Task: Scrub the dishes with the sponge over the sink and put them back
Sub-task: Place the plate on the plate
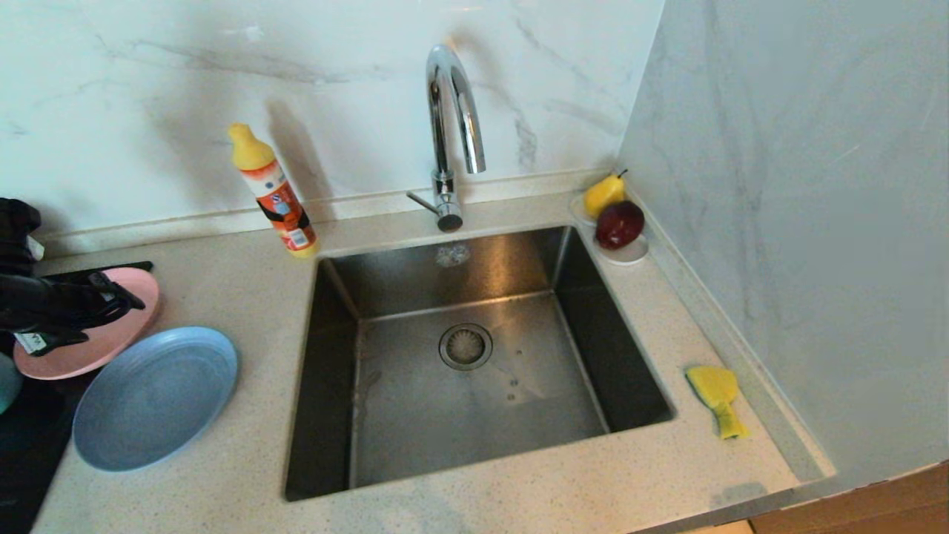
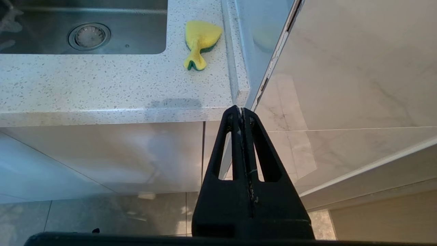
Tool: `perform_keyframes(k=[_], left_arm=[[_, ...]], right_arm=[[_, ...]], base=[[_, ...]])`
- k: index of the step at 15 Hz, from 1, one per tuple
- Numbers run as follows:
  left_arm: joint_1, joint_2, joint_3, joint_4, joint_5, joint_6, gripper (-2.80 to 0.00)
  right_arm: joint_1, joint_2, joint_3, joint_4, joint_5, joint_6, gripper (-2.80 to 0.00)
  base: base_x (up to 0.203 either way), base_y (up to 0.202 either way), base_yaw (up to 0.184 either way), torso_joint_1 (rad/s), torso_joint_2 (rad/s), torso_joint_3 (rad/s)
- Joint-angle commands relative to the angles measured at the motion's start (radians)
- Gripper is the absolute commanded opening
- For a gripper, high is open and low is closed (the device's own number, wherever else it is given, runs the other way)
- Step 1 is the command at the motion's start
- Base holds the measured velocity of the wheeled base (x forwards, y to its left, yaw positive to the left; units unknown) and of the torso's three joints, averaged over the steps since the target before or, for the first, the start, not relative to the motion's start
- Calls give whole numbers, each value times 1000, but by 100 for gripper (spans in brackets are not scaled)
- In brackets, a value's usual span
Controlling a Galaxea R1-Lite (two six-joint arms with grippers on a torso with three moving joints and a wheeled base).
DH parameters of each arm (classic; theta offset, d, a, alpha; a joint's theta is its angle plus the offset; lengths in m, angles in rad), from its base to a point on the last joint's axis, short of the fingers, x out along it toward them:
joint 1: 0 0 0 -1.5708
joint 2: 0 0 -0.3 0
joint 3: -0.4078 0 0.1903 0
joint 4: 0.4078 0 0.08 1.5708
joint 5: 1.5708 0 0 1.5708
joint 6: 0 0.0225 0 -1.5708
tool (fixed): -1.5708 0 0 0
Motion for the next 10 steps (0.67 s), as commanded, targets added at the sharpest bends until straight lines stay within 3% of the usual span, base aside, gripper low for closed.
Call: perform_keyframes(k=[1, 10], left_arm=[[4, 26, -24, 11, -33, -11, 0], [22, 107, -120, -1, -124, -17, 0]], right_arm=[[0, -2, 0, 0, 0, -1, -280], [0, -2, 0, 0, 0, -1, -280]], base=[[0, 0, 0, 0, 0, 0], [0, 0, 0, 0, 0, 0]])
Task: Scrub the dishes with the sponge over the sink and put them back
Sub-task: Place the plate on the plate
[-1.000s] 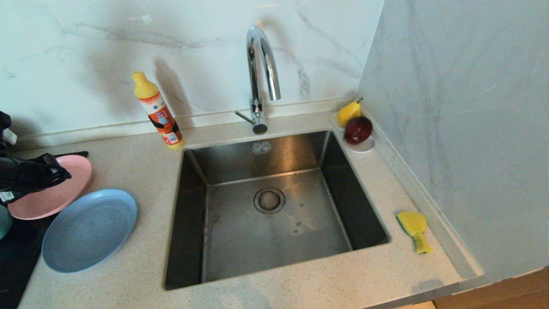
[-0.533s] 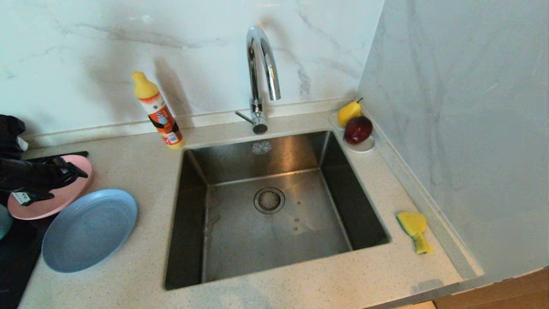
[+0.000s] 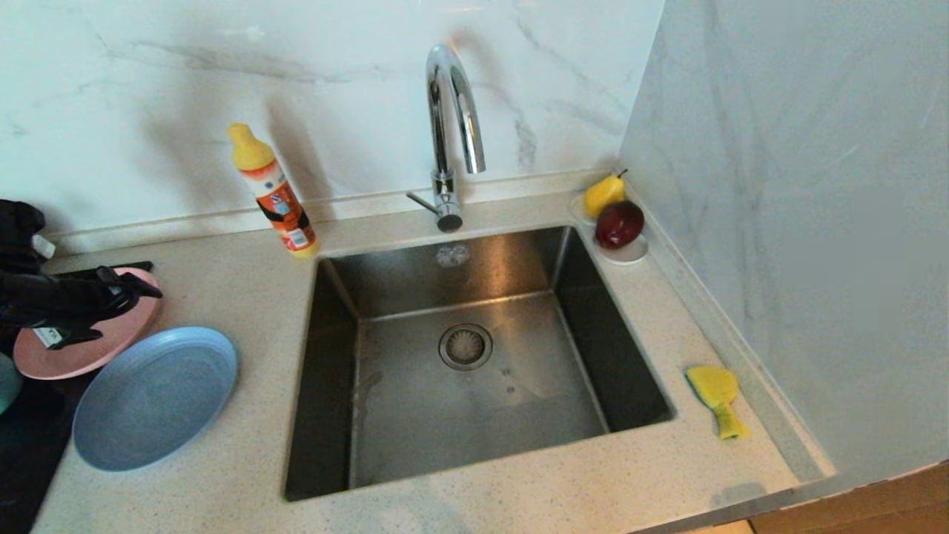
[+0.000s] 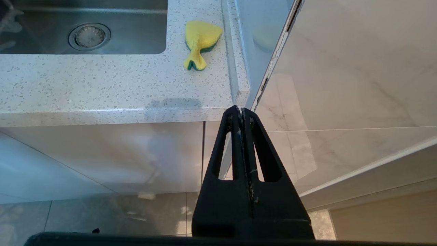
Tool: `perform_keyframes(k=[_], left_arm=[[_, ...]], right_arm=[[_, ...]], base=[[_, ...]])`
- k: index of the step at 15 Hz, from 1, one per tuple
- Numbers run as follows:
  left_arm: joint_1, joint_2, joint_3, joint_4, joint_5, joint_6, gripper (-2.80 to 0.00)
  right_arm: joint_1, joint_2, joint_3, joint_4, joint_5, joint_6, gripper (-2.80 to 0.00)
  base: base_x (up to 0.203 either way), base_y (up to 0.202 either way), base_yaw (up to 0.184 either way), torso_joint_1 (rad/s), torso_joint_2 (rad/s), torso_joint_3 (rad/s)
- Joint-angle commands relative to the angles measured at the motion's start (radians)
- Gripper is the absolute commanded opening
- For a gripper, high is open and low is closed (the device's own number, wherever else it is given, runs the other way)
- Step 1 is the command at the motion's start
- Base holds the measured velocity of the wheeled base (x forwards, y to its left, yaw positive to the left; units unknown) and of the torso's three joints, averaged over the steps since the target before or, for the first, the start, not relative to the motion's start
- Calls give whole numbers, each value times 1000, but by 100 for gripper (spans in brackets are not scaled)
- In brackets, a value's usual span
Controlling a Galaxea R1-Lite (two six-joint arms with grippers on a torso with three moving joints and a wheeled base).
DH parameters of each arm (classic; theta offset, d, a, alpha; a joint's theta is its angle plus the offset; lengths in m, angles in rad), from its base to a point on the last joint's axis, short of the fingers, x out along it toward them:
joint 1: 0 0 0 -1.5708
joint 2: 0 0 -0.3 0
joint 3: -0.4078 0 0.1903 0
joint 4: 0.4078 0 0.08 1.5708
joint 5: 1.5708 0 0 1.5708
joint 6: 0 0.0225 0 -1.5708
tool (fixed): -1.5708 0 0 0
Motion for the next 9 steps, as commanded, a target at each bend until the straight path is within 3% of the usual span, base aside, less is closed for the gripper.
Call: perform_keyframes(k=[1, 9], left_arm=[[3, 37, -46, 3, -5, -1, 0], [3, 161, -245, 57, -7, 3, 0]], right_arm=[[0, -2, 0, 0, 1, -1, -280], [0, -2, 0, 0, 1, -1, -280]], base=[[0, 0, 0, 0, 0, 0], [0, 0, 0, 0, 0, 0]])
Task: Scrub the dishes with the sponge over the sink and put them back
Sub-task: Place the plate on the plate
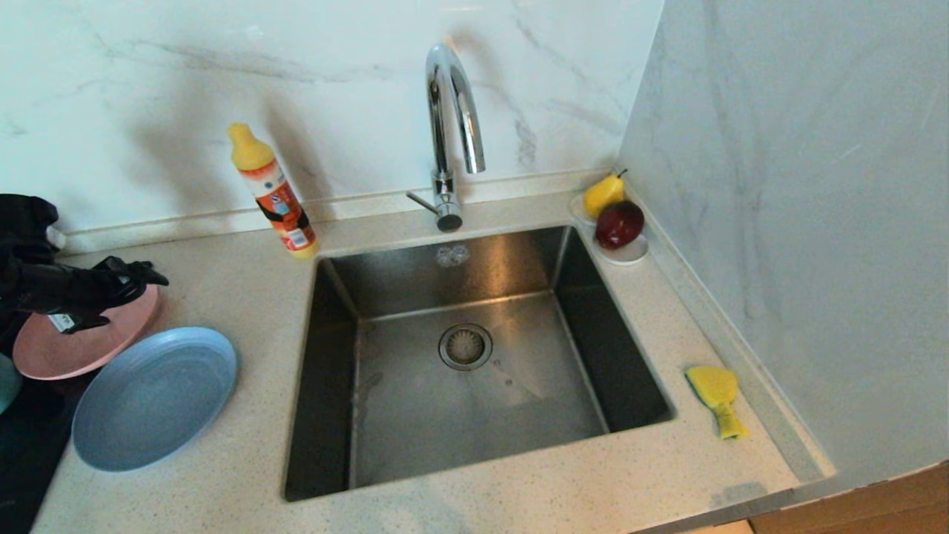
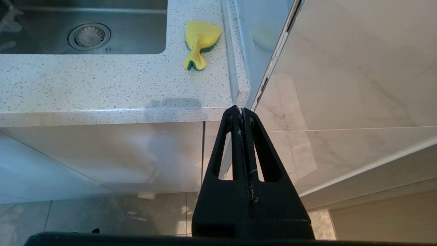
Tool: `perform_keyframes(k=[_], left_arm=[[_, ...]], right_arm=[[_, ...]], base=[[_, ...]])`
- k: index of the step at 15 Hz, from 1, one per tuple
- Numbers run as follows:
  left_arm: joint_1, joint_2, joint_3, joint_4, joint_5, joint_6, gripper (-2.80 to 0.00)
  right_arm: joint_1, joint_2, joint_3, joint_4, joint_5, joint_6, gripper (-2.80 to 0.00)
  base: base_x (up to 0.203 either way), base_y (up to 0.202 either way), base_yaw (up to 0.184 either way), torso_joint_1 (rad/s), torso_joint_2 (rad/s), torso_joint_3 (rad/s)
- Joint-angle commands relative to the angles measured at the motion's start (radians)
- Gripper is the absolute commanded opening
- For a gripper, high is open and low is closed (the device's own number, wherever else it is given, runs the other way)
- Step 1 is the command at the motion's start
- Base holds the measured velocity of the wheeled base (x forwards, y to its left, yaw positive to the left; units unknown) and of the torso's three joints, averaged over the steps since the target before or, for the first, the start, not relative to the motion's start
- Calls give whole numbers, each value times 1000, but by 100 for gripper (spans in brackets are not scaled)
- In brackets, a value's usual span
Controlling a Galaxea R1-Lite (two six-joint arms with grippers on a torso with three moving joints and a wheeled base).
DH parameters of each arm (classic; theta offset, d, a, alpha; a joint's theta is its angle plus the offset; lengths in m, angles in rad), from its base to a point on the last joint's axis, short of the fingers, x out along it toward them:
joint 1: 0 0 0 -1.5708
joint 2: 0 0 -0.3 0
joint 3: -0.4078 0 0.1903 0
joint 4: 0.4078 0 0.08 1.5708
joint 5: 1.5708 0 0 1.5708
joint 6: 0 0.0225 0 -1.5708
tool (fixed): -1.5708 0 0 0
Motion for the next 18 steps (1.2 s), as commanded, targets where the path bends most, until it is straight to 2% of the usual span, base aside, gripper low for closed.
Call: perform_keyframes(k=[1, 2, 3, 18], left_arm=[[1, 38, -73, 46, -2, -4, 0], [0, 41, -95, 62, -2, -4, 0], [0, 42, -106, 70, 0, -4, -280], [2, 53, -168, 83, 1, 0, -280]], right_arm=[[0, -2, 1, 0, 0, -1, -280], [0, -2, 0, 0, 0, -1, -280], [0, -2, 0, 0, 0, -1, -280], [0, -2, 0, 0, 0, -1, -280]], base=[[0, 0, 0, 0, 0, 0], [0, 0, 0, 0, 0, 0], [0, 0, 0, 0, 0, 0], [0, 0, 0, 0, 0, 0]])
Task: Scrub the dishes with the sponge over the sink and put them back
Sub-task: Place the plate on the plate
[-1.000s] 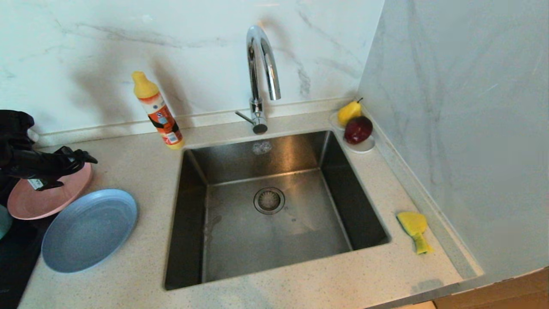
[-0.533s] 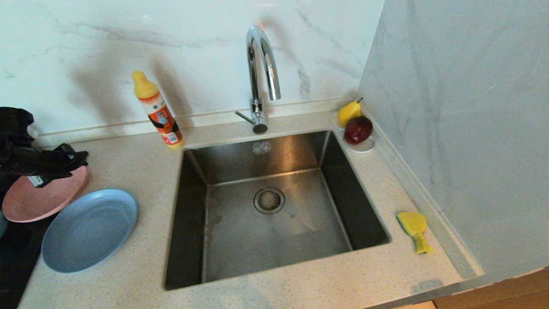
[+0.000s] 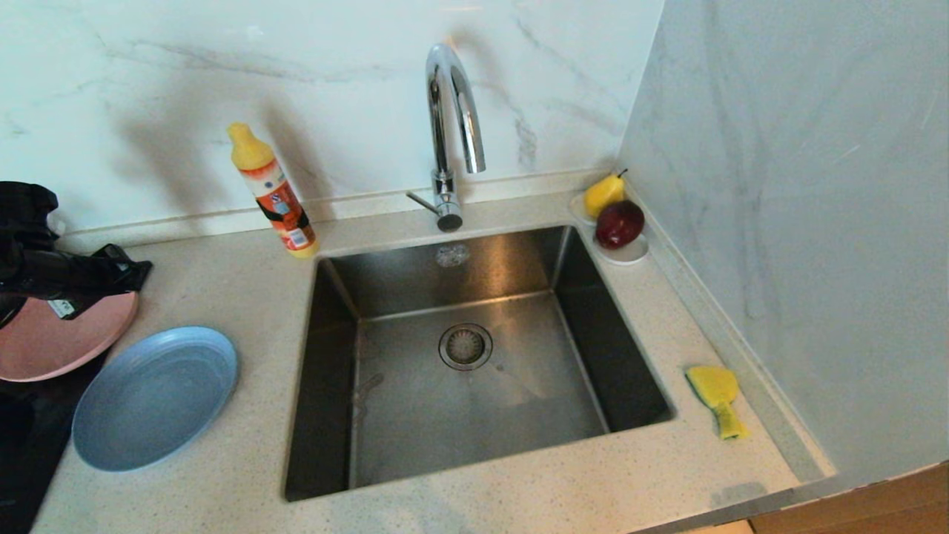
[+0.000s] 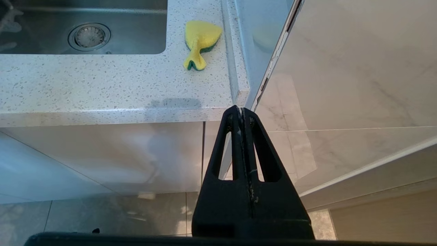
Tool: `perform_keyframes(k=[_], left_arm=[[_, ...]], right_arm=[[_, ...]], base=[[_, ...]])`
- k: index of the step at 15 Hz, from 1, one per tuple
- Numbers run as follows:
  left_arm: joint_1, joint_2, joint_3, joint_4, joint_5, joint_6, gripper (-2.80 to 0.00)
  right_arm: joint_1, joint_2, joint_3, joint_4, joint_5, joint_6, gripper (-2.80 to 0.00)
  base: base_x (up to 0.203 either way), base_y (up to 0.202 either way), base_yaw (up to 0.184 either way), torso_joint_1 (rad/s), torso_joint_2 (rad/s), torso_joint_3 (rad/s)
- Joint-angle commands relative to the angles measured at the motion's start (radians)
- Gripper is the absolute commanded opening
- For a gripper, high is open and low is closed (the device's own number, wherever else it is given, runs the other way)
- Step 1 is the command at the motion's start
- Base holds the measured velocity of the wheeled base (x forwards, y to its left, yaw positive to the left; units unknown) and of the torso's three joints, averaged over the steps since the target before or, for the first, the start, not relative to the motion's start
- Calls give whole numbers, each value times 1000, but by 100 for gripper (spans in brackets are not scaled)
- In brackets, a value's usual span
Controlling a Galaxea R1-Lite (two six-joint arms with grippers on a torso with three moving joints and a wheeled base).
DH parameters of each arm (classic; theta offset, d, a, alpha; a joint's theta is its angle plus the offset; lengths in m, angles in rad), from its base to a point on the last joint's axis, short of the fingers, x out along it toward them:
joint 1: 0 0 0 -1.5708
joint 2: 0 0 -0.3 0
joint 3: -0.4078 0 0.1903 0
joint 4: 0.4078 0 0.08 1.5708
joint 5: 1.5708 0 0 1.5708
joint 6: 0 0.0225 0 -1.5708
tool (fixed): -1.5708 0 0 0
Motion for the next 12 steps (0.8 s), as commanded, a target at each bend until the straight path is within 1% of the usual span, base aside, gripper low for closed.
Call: perform_keyframes(k=[1, 5, 7, 12], left_arm=[[0, -14, -7, 10, -3, -4, -280], [-1, -67, -18, 55, -5, -8, -280], [-3, -102, -19, 97, -8, -8, -280], [-29, -173, -11, 155, -8, -2, -280]], right_arm=[[0, -2, 0, 0, 1, -1, -280], [0, -2, 0, 0, 1, -1, -280], [0, -2, 0, 0, 1, -1, -280], [0, -2, 0, 0, 1, -1, -280]], base=[[0, 0, 0, 0, 0, 0], [0, 0, 0, 0, 0, 0], [0, 0, 0, 0, 0, 0], [0, 0, 0, 0, 0, 0]])
